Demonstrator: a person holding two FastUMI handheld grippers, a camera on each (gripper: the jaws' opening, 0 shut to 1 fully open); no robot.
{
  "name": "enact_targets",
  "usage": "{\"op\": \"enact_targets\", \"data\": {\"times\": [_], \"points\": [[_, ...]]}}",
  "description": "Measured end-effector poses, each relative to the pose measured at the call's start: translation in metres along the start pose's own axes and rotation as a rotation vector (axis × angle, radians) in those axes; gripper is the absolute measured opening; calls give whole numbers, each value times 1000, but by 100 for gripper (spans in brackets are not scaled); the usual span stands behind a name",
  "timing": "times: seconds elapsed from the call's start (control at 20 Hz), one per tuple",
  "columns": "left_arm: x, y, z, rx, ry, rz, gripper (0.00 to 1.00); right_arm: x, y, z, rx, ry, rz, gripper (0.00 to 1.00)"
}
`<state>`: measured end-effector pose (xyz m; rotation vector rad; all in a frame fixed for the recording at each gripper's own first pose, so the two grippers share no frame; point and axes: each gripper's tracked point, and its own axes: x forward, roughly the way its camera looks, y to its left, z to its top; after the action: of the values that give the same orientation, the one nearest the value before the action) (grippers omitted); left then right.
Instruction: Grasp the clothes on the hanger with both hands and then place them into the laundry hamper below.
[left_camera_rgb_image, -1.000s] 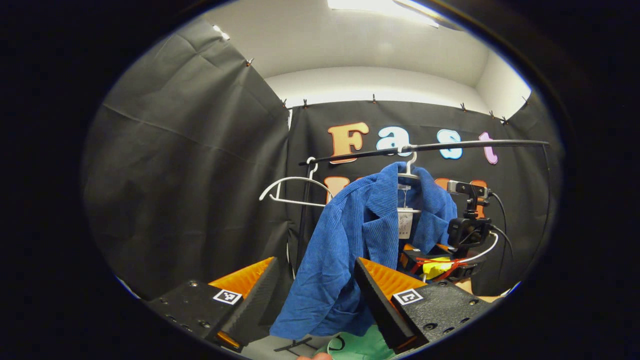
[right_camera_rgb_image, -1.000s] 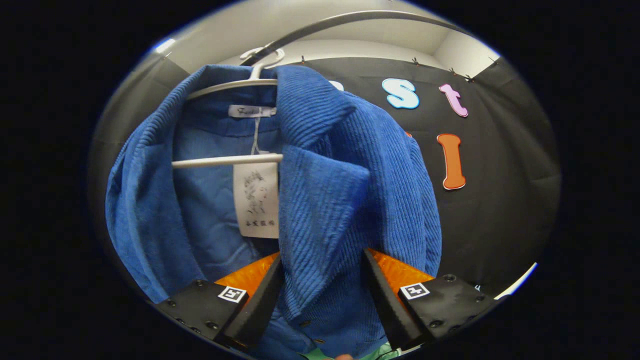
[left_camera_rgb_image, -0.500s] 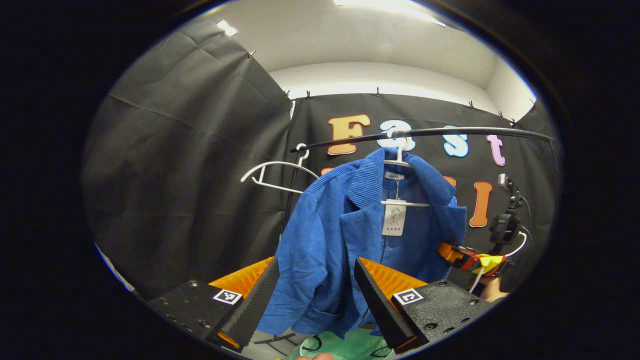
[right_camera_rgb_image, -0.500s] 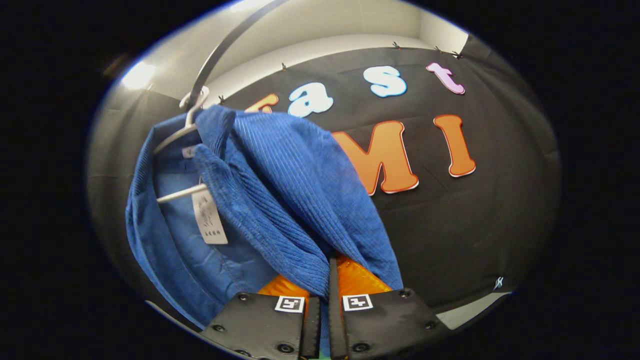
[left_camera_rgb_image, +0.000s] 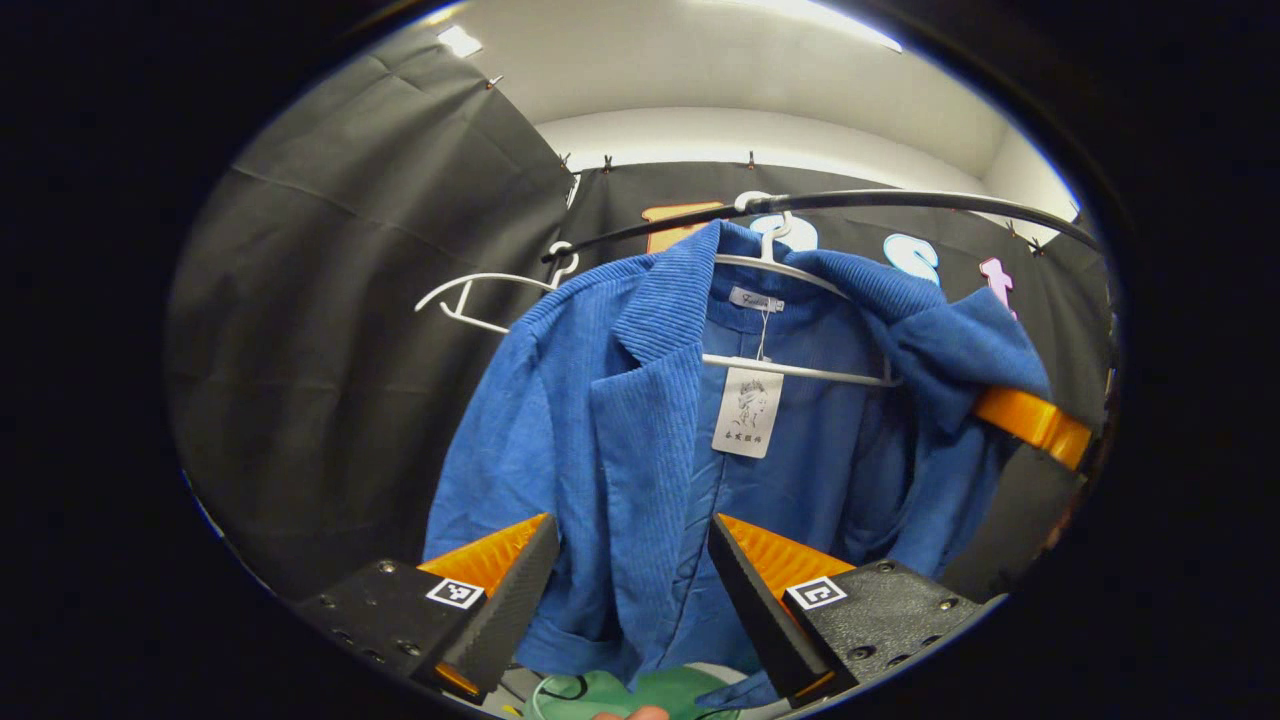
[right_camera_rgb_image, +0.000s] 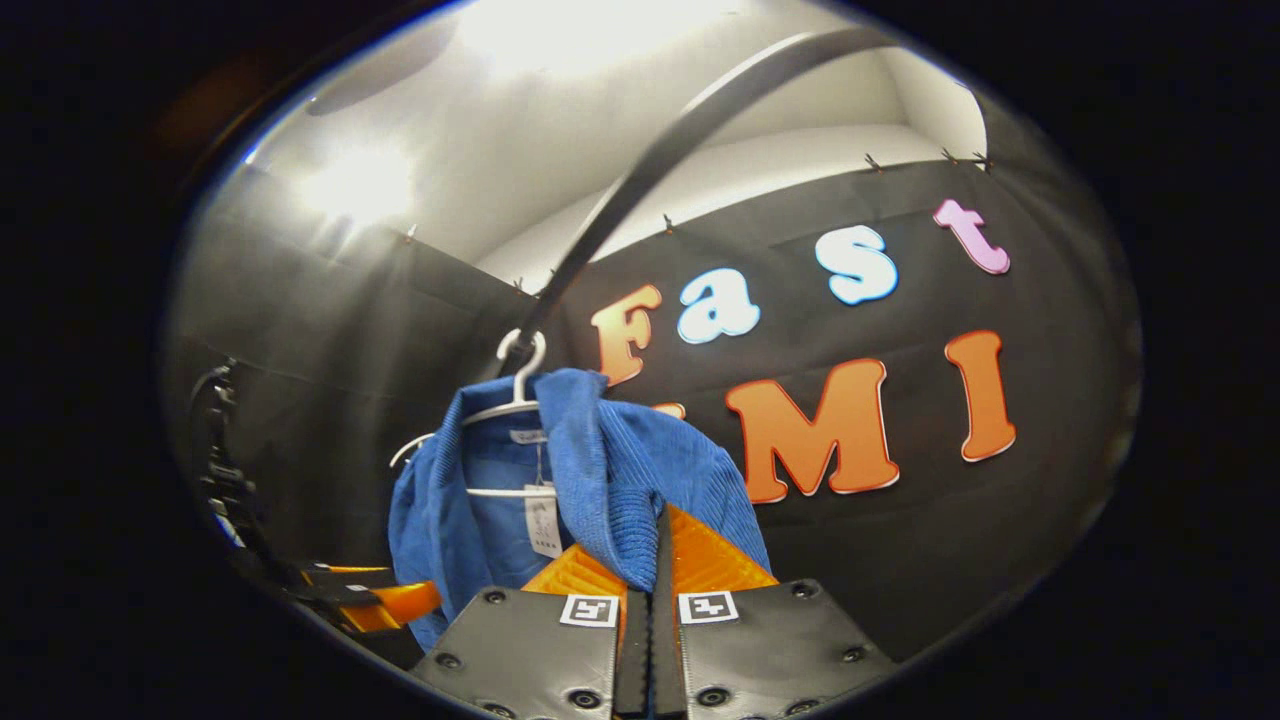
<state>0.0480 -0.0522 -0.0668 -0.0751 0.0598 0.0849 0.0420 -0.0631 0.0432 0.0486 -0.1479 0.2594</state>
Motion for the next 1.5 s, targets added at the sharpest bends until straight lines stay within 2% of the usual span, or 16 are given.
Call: {"op": "enact_targets", "data": {"times": [0.05, 0.1, 0.2, 0.25, 0.3, 0.35, 0.55, 0.65, 0.8, 0.95, 1.1, 1.15, 1.25, 1.35, 1.5], "points": [[7, -4, -2, -11, 4, -20, 92, -3, 4, 4, -23, -6, 7, 9], [13, -8, -2, -21, 4, -39, 95, -5, 6, 8, -43, -16, 0, 9], [23, -9, 0, -40, 0, -56, 92, -10, 11, 18, -59, -49, -13, 8], [29, -9, -1, -49, -4, -61, 98, -10, 14, 20, -62, -59, -18, 8], [34, -8, 0, -50, -20, -61, 98, -11, 13, 23, -66, -67, -31, 8], [41, -4, 2, -48, -44, -51, 92, -8, 10, 22, -74, -71, -46, 8], [63, 0, 3, -31, -72, -70, 93, -6, 15, 22, -97, -77, -76, 9], [68, 0, 0, -5, -70, -80, 80, -8, 16, 21, -100, -73, -83, 9], [70, 0, -4, 61, -64, -106, 67, -7, 15, 19, -106, -68, -98, 9], [67, -4, -3, 137, -76, -149, 43, -4, 12, 17, -107, -67, -112, 9], [61, -6, -4, 138, -68, -170, 19, 1, 8, 15, -107, -65, -124, 9], [58, -7, -3, 137, -64, -182, 11, -3, 4, 16, -112, -70, -151, 9], [52, -3, 5, 174, -70, -169, 6, -2, -6, 19, -138, -98, -207, 9], [39, 5, 23, 232, -106, -124, 7, 0, -9, 23, -164, -127, -235, 9], [30, 28, 68, 298, -192, -22, 5, 2, -3, 30, -190, -166, -250, 9]]}}
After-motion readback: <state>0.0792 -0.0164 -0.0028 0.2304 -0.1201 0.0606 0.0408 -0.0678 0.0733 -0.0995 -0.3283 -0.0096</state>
